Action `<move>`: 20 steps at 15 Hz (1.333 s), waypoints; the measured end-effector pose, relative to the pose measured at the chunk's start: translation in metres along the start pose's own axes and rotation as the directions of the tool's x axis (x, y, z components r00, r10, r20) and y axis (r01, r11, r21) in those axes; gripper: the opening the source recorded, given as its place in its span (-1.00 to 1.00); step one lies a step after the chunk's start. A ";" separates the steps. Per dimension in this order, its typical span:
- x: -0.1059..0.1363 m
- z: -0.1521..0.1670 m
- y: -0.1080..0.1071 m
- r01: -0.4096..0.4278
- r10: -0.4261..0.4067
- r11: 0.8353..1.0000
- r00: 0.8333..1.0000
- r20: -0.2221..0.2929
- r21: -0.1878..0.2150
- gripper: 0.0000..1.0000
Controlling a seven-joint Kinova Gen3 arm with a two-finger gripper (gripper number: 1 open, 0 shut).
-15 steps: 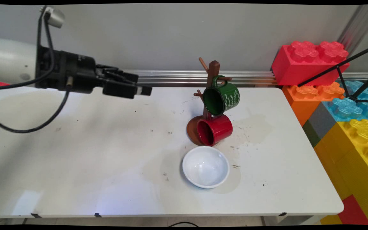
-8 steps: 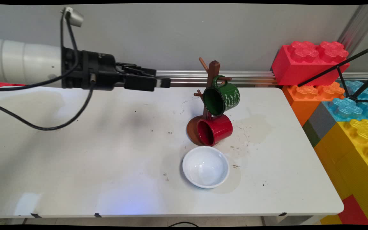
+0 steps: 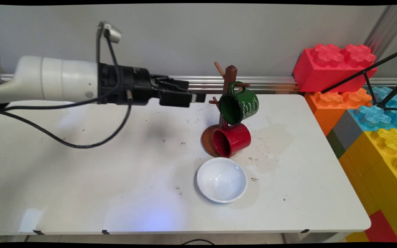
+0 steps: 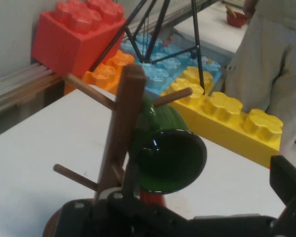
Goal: Pick up the green mug from the rack
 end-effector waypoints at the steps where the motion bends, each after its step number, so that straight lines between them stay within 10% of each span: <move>1: -0.001 0.005 0.002 -0.003 0.003 1.000 1.000 0.003 -0.002 1.00; 20: -0.008 0.098 0.027 0.075 -0.076 0.997 0.994 0.083 0.009 1.00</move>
